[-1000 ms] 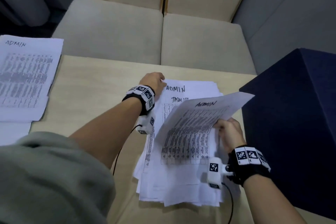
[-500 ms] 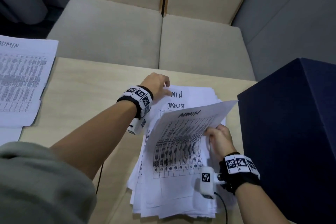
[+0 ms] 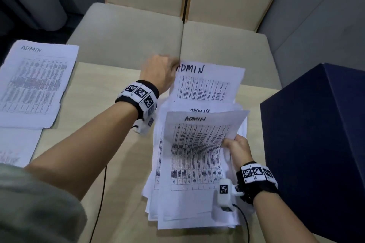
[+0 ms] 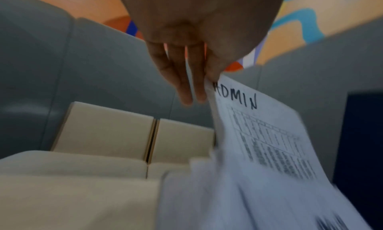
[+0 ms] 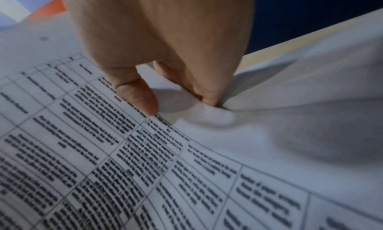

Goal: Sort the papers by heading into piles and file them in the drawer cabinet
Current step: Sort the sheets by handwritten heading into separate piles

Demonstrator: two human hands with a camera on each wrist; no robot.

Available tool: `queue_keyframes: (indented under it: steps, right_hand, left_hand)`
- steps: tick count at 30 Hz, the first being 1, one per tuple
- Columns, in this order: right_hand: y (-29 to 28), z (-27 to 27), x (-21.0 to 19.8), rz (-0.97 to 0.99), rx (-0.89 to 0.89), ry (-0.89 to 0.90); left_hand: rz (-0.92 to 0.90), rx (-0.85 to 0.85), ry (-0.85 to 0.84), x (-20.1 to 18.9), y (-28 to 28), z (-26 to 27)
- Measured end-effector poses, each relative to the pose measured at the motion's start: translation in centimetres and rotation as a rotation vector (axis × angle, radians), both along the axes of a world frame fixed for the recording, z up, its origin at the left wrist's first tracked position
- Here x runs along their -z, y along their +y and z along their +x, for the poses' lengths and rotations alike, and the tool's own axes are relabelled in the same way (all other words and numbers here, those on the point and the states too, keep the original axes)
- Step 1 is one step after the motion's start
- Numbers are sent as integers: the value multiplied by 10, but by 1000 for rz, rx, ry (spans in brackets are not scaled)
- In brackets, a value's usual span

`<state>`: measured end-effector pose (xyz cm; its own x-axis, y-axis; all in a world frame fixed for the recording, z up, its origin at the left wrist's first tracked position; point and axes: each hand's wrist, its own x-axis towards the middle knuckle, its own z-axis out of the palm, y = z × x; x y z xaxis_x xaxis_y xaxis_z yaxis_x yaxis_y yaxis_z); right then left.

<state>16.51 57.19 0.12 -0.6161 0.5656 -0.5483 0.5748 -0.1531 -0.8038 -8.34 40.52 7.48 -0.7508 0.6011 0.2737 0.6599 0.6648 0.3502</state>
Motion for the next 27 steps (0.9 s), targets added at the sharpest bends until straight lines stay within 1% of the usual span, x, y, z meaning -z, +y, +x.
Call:
queue_keyframes:
  steps: [2, 4, 6, 8, 9, 10, 12, 14, 17, 19, 20, 22, 24, 25, 26, 27]
  right_hand:
    - [-3, 3, -4, 33, 17, 13]
    - [-4, 6, -13, 52, 28, 69]
    - [-8, 7, -35, 42, 51, 173]
    - [-3, 4, -60, -29, 95, 372]
    - [1, -1, -73, -47, 108, 435]
    - [10, -8, -78, -36, 98, 492]
    - [18, -24, -101, -5, 25, 541]
    - [26, -30, -120, 101, -18, 558]
    - [21, -34, -146, 230, -55, 649]
    - [23, -32, -151, 284, -24, 685]
    - [24, -30, -152, 287, 13, 697]
    - [26, -27, -154, 278, 130, 699]
    - [23, -26, -161, 281, 220, 733]
    - [21, -24, -164, 299, 240, 743]
    - [21, -24, -165, 320, 256, 750]
    - [18, -23, -169, 322, 267, 771]
  left_hand:
    - [172, -48, -2, -19, -6, 2]
    - [349, -59, -28, -38, -12, 7]
    - [490, 0, -70, -58, -18, 16]
    - [614, 101, -127, -79, -24, 27]
    - [671, 158, -171, -90, -26, 33]
    - [710, 211, -203, -99, -27, 38]
    - [729, 282, -223, -116, -27, 49]
    - [743, 321, -259, -128, -26, 58]
    - [791, 331, -309, -139, -30, 67]
    - [854, 342, -345, -144, -35, 73]
    - [910, 346, -394, -146, -37, 75]
    - [992, 329, -614, -144, -42, 79]
    - [975, 366, -848, -133, -47, 81]
    - [934, 408, -904, -124, -50, 84]
    - [887, 447, -917, -116, -51, 90]
    - [826, 448, -898, -107, -51, 97]
